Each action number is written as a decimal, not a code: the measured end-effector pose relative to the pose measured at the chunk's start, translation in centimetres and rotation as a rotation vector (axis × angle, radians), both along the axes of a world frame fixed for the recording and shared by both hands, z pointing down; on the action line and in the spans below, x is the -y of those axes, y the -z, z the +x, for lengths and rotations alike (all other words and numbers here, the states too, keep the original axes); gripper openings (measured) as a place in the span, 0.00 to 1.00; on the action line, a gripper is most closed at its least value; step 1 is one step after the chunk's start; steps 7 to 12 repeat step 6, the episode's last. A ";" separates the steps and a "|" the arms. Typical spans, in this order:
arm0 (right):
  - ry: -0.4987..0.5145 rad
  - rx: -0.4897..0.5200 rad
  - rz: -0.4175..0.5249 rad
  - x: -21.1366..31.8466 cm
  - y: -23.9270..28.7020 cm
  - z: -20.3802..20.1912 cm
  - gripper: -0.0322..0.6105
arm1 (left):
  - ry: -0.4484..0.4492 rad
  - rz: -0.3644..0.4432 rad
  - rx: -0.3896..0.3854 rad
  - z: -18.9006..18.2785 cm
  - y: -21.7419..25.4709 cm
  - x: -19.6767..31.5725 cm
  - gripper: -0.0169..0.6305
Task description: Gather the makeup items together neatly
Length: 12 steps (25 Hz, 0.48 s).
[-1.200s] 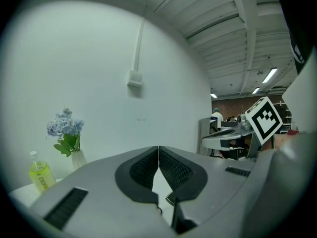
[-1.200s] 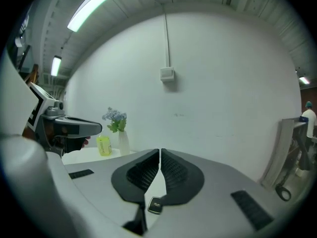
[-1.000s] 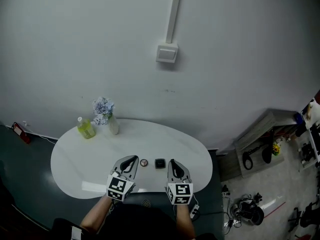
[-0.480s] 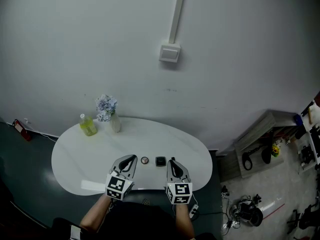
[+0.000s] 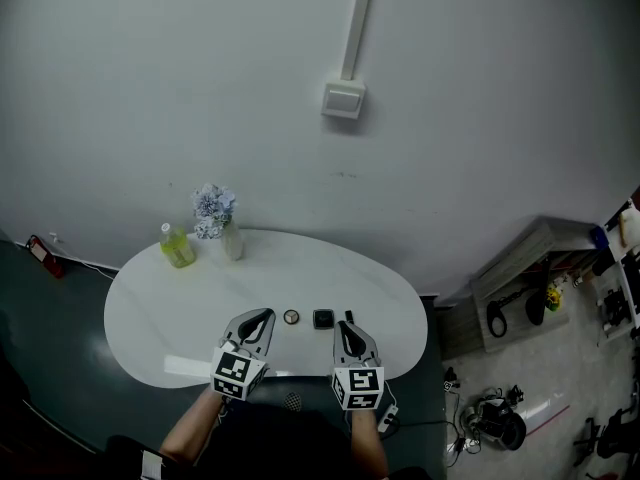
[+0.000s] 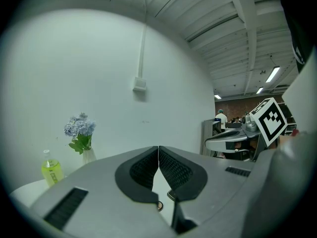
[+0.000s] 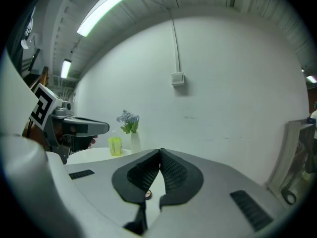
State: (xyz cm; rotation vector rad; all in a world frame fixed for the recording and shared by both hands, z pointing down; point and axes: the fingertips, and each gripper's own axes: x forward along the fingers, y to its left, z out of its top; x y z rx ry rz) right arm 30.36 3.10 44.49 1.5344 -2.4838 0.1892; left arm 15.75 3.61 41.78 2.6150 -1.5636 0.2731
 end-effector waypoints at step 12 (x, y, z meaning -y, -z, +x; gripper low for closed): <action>-0.005 0.016 -0.009 0.5 0.1 0.8 0.10 | -0.003 -0.012 0.004 0.5 -0.3 0.3 0.06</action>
